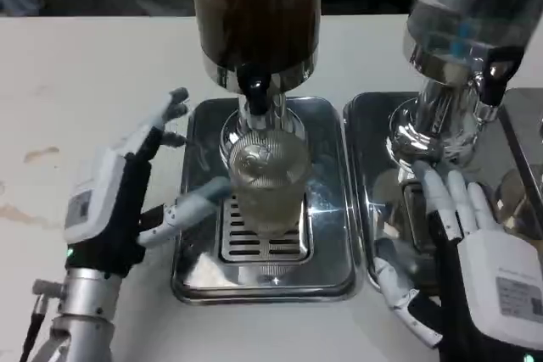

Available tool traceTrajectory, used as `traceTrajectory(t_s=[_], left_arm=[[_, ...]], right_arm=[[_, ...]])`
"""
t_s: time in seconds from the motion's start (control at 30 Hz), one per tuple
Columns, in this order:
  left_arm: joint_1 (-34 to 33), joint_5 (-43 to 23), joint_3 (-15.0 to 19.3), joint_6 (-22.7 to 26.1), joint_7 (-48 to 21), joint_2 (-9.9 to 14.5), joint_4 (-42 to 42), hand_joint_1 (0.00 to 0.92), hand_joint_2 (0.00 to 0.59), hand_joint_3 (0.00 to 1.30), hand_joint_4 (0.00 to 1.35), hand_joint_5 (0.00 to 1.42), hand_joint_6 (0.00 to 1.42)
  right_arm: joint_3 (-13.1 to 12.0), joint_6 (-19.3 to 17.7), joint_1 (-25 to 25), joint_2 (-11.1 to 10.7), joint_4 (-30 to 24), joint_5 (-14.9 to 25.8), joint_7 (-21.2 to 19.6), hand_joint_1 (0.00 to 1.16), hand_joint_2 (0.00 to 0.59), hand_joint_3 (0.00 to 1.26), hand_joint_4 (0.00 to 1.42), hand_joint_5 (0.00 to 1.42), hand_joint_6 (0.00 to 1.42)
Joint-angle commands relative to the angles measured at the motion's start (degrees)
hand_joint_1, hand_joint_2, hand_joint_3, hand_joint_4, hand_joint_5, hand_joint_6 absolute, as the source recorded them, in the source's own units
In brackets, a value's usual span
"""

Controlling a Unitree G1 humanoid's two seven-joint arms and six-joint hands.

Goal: Grasp the cup under the faucet to collect the drink, then remove the cup.

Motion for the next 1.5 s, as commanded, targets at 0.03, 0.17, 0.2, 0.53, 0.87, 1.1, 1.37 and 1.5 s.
traceTrajectory(t_s=[0.03,0.17,0.2,0.53,0.87,1.1,1.37,1.5], left_arm=[[3.8,-2.8,3.0,-2.8,-3.2,2.1,-5.3,0.000,0.000,0.07,0.11,0.31,0.20],[7.4,-5.0,5.3,-3.6,-7.6,3.5,-11.3,0.000,0.008,0.01,0.04,0.24,0.13],[8.7,-5.6,6.0,-3.8,-8.7,3.9,-13.3,0.000,0.019,0.00,0.01,0.20,0.10],[16.7,-10.6,12.0,-2.2,-21.2,5.9,-27.4,0.000,0.056,0.00,0.00,0.00,0.00],[18.7,-45.8,13.1,1.6,-54.1,7.3,-38.3,0.000,0.055,0.00,0.00,0.00,0.00],[15.9,-70.7,16.1,21.4,-83.5,7.0,-45.0,0.000,0.041,0.00,0.00,0.00,0.00],[12.7,-75.9,22.2,34.7,-95.5,5.7,-49.7,0.000,0.032,0.00,0.00,0.00,0.00],[9.8,-76.4,24.0,38.8,-98.2,4.8,-50.2,0.000,0.029,0.00,0.00,0.00,0.00]], right_arm=[[-0.2,-0.7,-1.1,-1.0,0.9,0.2,0.0,0.34,0.440,0.07,0.00,0.04,0.22],[0.1,-1.0,-2.1,-2.3,1.1,-0.4,0.8,0.33,0.440,0.07,0.00,0.03,0.20],[0.2,-1.0,-2.3,-2.7,1.1,-0.5,1.0,0.33,0.440,0.07,0.00,0.03,0.20],[1.2,-1.1,-3.9,-7.7,0.1,-4.0,5.0,0.17,0.442,0.07,0.00,0.00,0.00],[1.2,-1.3,-4.0,-8.7,0.1,-3.5,6.0,0.10,0.458,0.07,0.00,0.00,0.00],[1.3,-1.4,-4.0,-8.4,0.5,-3.2,5.5,0.10,0.461,0.07,0.00,0.00,0.00],[1.5,-1.3,-3.4,-7.7,0.5,-3.1,5.2,0.11,0.466,0.07,0.00,0.00,0.00],[1.3,-1.2,-3.5,-7.2,0.6,-3.0,5.0,0.11,0.467,0.07,0.00,0.00,0.00]])
